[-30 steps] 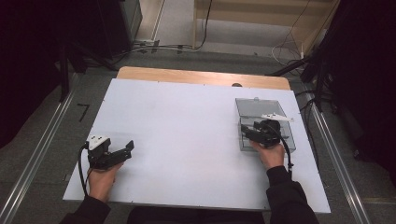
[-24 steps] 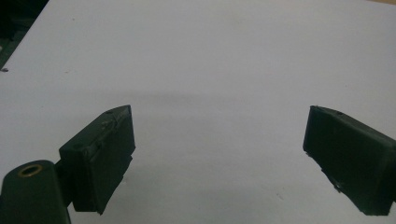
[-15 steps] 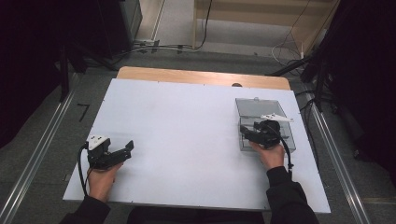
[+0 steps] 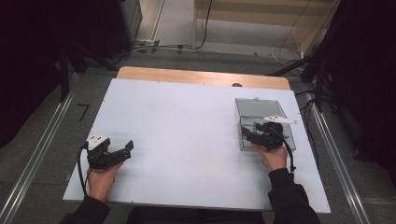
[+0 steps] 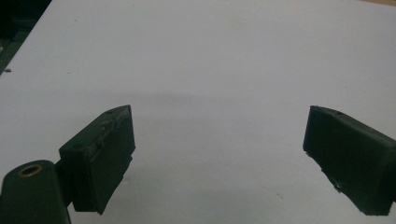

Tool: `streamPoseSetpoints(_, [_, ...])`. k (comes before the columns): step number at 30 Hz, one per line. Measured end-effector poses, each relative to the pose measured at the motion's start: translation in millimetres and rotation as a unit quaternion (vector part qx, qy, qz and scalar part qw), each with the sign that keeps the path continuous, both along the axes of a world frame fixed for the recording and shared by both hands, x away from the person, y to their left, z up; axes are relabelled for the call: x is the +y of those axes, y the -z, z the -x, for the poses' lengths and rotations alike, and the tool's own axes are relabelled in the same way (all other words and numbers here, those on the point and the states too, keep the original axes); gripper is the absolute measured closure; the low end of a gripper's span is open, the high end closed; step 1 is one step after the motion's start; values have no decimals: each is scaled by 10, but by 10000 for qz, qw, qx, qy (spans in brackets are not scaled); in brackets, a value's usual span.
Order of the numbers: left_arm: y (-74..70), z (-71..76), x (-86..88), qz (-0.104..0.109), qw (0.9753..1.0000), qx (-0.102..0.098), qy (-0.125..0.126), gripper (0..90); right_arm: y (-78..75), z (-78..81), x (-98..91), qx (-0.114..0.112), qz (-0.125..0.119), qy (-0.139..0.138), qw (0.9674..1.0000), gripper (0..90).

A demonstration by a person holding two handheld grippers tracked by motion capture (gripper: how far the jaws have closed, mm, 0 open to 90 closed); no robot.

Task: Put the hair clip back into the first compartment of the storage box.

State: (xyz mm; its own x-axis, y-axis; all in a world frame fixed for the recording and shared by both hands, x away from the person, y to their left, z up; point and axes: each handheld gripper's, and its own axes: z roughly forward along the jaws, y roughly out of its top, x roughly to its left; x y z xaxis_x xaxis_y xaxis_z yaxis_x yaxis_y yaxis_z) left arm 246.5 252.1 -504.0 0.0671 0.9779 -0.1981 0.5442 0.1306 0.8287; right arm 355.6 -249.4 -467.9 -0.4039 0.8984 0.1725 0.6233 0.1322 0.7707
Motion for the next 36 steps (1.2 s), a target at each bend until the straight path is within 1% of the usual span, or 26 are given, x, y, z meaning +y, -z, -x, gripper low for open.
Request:
streamPoseSetpoints(6, [-4, 5, -1, -6, 10000, -13, 5, 97, -6, 44, -27, -5, 38, -28, 10000, 294])
streamPoseSetpoints(12, [-4, 7, 4, -3, 10000, -19, -1, 97, -3, 87, -65, -36, 16, -6, 10000, 295])
streamPoseSetpoints(16, [-4, 7, 2, -18, 10000, -19, 3, 97, 8, 104, -84, -13, 1, 4, 10000, 295])
streamPoseSetpoints(36, [-7, 9, 1, -12, 10000, -24, 10, 97, -3, 234, -130, -82, -3, -40, 10000, 296])
